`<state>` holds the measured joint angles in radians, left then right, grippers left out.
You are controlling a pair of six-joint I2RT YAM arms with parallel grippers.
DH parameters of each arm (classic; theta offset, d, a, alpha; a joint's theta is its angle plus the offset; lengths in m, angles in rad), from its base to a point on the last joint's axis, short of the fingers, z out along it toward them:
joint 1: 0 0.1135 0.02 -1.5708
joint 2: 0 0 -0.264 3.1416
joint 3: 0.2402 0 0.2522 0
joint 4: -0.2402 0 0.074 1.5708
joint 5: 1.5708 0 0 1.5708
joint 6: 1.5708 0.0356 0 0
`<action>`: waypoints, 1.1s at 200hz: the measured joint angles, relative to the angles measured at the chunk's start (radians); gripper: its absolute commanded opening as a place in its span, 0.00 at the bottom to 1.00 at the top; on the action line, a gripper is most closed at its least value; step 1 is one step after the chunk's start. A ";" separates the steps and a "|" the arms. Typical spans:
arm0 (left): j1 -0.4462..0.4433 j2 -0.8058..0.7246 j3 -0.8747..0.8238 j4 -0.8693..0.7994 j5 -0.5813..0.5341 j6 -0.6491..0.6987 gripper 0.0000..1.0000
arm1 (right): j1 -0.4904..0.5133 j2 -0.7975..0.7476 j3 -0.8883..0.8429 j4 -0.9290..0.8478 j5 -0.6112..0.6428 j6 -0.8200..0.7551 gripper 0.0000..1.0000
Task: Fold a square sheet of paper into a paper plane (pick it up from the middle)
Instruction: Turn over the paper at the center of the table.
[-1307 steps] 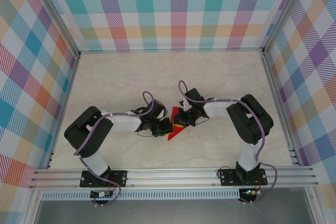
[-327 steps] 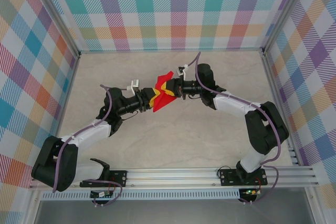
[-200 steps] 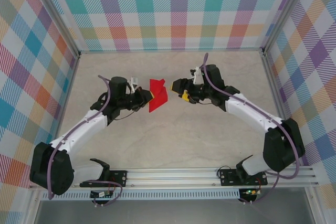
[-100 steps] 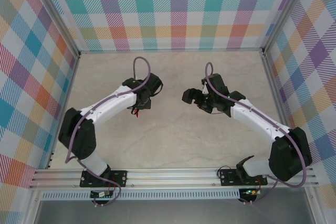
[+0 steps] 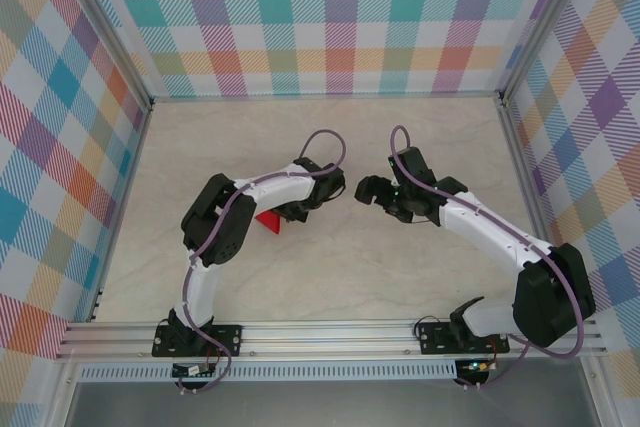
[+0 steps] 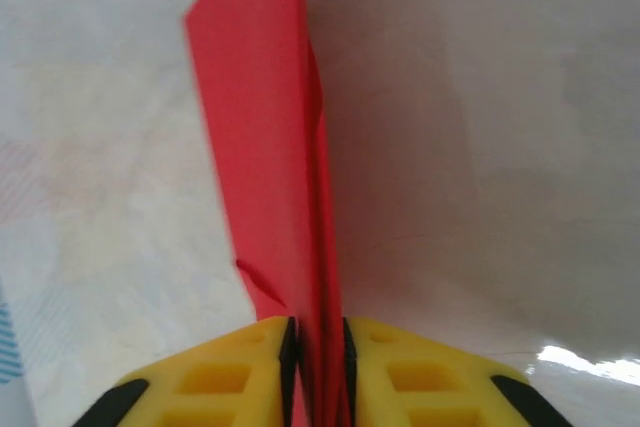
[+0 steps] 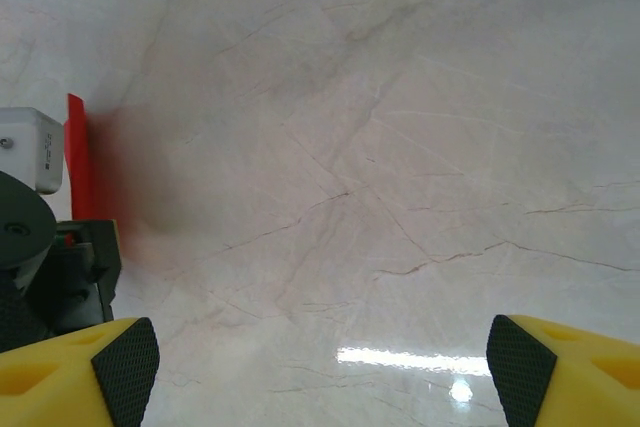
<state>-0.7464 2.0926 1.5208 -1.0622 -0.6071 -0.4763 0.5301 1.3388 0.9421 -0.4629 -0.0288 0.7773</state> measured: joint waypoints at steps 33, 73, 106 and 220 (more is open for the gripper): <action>0.002 -0.018 0.000 0.085 0.162 0.014 0.51 | 0.000 0.000 -0.010 -0.010 0.010 0.001 0.88; 0.047 -0.215 -0.068 0.223 0.404 0.027 0.66 | 0.006 0.023 -0.017 0.015 -0.017 0.012 0.86; 0.188 -0.467 -0.206 0.345 0.562 0.003 0.75 | 0.087 0.133 0.004 0.066 -0.042 0.035 0.82; 0.635 -0.763 -0.588 0.412 0.617 -0.090 0.88 | 0.416 0.642 0.462 0.184 -0.119 0.040 0.70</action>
<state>-0.1116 1.3296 0.9329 -0.6506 0.0097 -0.5667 0.9459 1.9804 1.4036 -0.2790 -0.1474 0.8173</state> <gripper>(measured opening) 0.871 0.711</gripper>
